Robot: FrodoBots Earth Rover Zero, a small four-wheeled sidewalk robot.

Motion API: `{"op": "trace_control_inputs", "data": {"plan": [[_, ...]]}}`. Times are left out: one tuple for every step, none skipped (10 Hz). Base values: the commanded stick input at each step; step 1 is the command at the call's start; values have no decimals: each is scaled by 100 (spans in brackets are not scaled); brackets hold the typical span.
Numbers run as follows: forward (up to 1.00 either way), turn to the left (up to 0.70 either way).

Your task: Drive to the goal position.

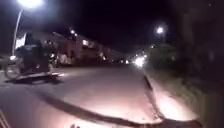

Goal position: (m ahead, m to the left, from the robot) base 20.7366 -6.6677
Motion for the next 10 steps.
{"op": "trace_control_inputs", "data": {"plan": [[70,0],[70,0],[70,0],[70,0],[70,0],[70,0],[70,0],[70,0],[70,0],[70,0]]}}
